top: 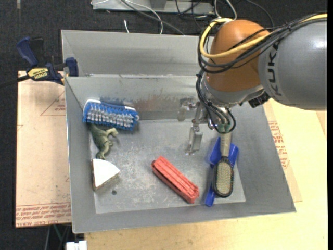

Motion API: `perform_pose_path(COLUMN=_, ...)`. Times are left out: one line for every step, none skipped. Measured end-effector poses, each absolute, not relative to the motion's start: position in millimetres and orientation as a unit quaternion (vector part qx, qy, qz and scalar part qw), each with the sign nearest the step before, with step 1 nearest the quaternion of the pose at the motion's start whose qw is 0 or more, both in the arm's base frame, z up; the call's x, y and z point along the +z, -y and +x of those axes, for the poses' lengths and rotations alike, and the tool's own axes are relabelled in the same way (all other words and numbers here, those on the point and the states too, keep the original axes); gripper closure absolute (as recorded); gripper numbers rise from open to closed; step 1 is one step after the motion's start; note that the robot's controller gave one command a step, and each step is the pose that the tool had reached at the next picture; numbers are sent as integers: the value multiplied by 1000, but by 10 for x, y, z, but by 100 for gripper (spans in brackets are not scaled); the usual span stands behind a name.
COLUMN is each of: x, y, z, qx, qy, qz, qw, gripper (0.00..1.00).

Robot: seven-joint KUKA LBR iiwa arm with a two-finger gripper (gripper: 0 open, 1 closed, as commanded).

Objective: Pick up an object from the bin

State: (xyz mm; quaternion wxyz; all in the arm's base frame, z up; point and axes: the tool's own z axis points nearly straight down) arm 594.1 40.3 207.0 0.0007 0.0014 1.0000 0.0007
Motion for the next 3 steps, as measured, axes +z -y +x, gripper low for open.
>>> perform_pose_path(x=2070, y=-403, z=5941, qx=1, qy=-1000, qz=1, qw=1, gripper=0)
perform_pose_path(x=1795, y=-553, z=6042, qx=1, qy=-996, qz=93, qw=1, gripper=0)
perform_pose_path(x=1639, y=-474, z=5223, qx=1, qy=-997, qz=-73, qw=1, gripper=0)
